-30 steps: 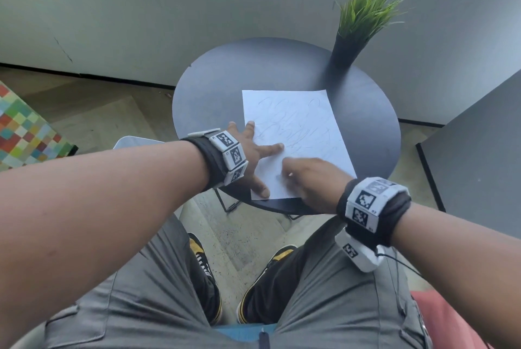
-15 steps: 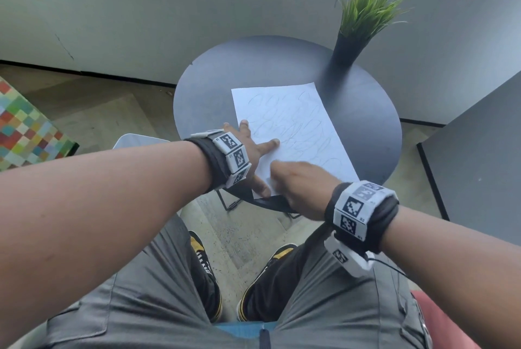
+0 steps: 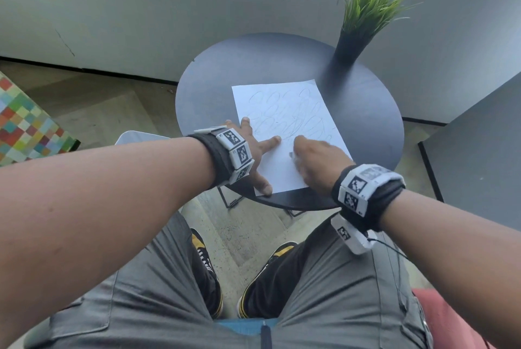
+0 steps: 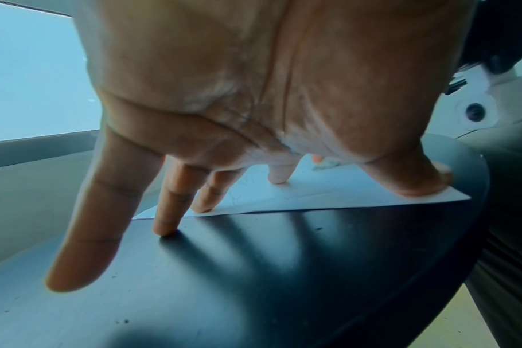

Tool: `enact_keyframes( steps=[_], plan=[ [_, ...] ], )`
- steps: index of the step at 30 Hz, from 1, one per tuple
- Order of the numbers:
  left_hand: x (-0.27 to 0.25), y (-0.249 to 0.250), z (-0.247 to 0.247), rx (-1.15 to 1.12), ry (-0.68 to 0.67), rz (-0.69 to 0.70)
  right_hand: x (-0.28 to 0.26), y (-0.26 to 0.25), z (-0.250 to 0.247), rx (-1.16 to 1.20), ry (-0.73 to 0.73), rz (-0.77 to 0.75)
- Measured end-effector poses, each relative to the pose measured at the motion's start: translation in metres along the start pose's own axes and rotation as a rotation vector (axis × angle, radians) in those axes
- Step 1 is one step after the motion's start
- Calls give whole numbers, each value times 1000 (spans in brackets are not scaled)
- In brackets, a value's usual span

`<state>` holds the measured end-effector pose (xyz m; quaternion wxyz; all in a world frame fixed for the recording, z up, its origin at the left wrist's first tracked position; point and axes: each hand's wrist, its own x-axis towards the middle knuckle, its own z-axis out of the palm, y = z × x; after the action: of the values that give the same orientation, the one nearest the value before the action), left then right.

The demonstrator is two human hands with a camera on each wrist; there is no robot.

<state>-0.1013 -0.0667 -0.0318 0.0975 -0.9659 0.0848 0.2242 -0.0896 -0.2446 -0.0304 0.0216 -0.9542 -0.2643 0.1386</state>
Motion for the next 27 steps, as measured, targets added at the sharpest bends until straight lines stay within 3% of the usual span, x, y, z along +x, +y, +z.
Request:
enact_keyframes(
  steps=[3, 4, 7, 8, 12, 13, 16, 17, 21, 22, 25, 27],
  plan=[
    [0, -1, 1, -2, -2, -5, -12, -19, 12, 5, -142, -263],
    [0, -1, 1, -6, -7, -5, -10, -17, 10, 2, -154, -251],
    [1, 0, -1, 1, -24, -1, 14, 2, 1, 33, 4, 45],
    [1, 0, 0, 0, -28, -2, 16, 0, 3, 35, 29, 68],
    [2, -2, 0, -16, -38, 6, 6, -22, 13, 21, -73, -240],
    [2, -1, -1, -21, -38, 10, 9, -16, 8, 25, -86, -212],
    [3, -2, 1, -22, -35, 9, 29, 8, -5, -1, 4, 62],
    [3, -1, 1, -25, -33, 10, 28, 6, -3, -3, 26, 72],
    [3, -1, 0, -26, -42, -5, 7, -20, 9, 57, -137, -265],
    [3, -1, -1, -35, -52, -2, 8, -13, 5, 56, -158, -243],
    [4, -1, -2, -39, -67, 1, 23, 26, -5, 28, -44, 56],
    [7, -3, -5, -20, -85, 6, 23, 38, -4, 4, 10, 107]
  ],
)
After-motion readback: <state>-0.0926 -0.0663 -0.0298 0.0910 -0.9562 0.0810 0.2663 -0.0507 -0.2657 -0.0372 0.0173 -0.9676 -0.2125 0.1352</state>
